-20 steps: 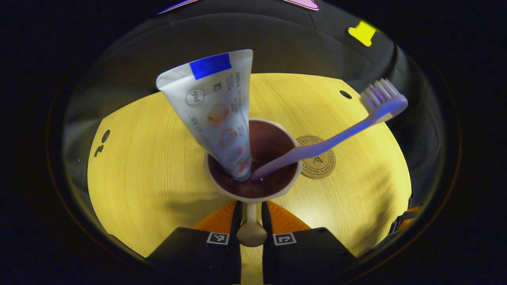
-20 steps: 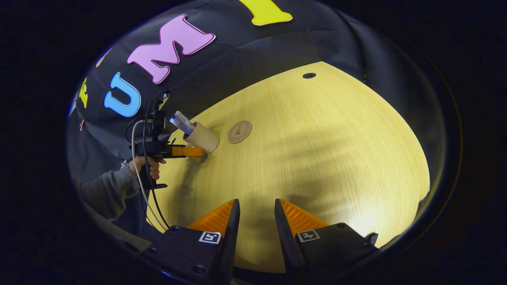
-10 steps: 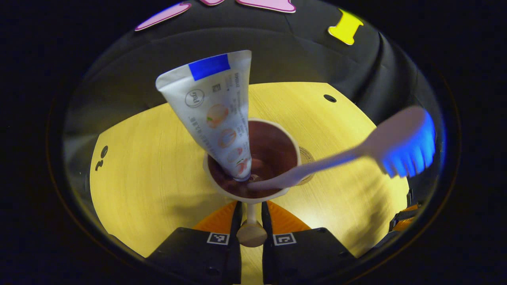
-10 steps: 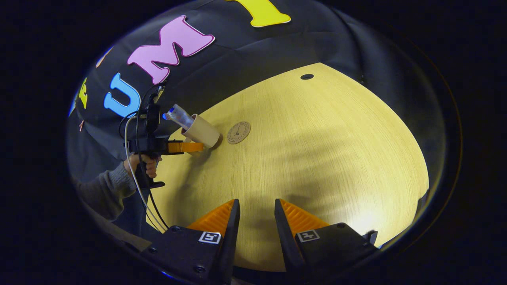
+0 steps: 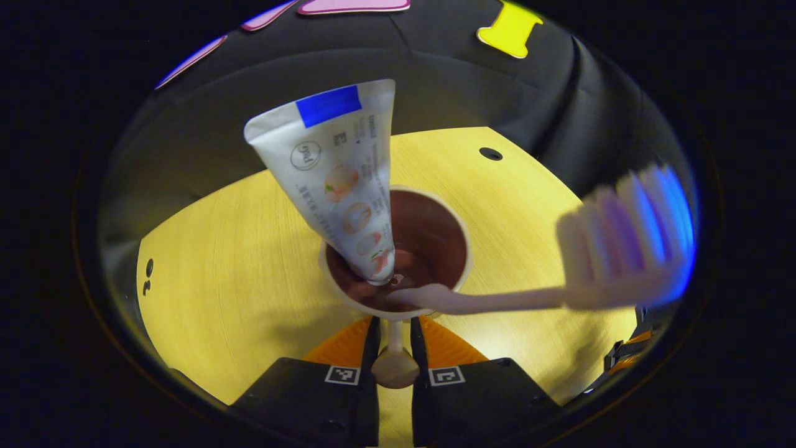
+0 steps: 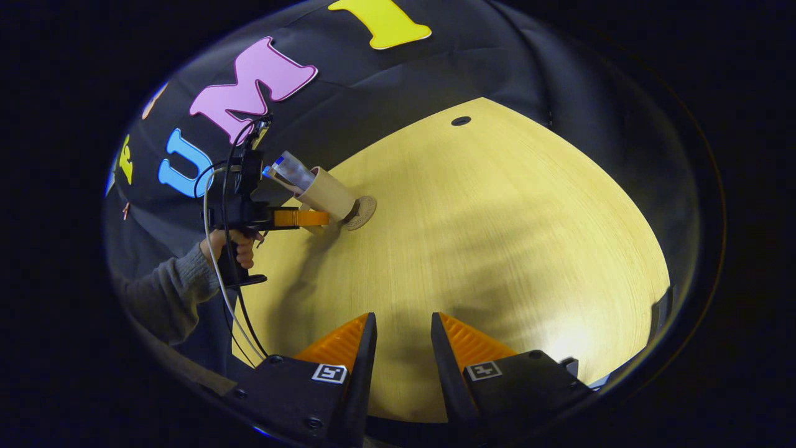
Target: Put the toothbrush and toothpaste on the desktop into the cup, then pick up the cup and place it on the coaster on the desktop.
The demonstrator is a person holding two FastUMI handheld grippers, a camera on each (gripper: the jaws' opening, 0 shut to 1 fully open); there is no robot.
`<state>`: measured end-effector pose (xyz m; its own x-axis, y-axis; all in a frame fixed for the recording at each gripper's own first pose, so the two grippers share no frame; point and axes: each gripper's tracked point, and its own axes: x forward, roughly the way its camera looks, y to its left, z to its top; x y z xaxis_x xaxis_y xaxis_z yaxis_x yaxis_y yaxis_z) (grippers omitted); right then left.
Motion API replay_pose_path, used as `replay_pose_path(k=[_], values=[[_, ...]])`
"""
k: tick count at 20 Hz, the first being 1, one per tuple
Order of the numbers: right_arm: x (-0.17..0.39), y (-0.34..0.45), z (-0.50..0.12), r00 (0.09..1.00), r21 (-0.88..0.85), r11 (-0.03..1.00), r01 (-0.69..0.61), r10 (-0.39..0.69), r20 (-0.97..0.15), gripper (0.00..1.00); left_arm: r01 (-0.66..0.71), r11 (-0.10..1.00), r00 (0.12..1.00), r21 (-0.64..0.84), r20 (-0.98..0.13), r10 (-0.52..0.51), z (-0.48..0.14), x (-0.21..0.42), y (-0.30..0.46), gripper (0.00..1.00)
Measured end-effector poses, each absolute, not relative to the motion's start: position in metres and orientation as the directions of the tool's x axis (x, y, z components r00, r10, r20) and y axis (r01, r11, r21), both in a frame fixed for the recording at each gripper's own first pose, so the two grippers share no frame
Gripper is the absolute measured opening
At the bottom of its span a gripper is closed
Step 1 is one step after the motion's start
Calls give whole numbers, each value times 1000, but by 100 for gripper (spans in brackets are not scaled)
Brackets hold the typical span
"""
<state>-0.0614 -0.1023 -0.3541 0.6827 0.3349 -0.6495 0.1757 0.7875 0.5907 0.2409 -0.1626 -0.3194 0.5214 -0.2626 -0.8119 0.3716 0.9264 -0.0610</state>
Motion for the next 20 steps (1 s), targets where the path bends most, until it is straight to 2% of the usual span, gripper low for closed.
replay_pose_path(k=[4, 15, 16, 17, 20], values=[[-64, -113, -357, 687, 591, 783, 194, 322, -652, 54, 370, 927, 491, -71, -832, -259, -333, 238, -170, 25], [-68, -113, -358, 683, 591, 783, 195, 324, -655, 54, 380, 923, 485, -65, -836, -258, -336, 238, -171, 25], [-68, -113, -359, 682, 592, 782, 197, 324, -656, 54, 382, 922, 479, -64, -839, -257, -338, 238, -172, 30], [-69, -112, -360, 681, 593, 780, 200, 325, -656, 54, 386, 920, 479, -63, -839, -258, -339, 239, -173, 25], [-68, -112, -358, 681, 596, 777, 203, 325, -656, 54, 382, 922, 477, -67, -840, -259, -338, 238, -172, 34]])
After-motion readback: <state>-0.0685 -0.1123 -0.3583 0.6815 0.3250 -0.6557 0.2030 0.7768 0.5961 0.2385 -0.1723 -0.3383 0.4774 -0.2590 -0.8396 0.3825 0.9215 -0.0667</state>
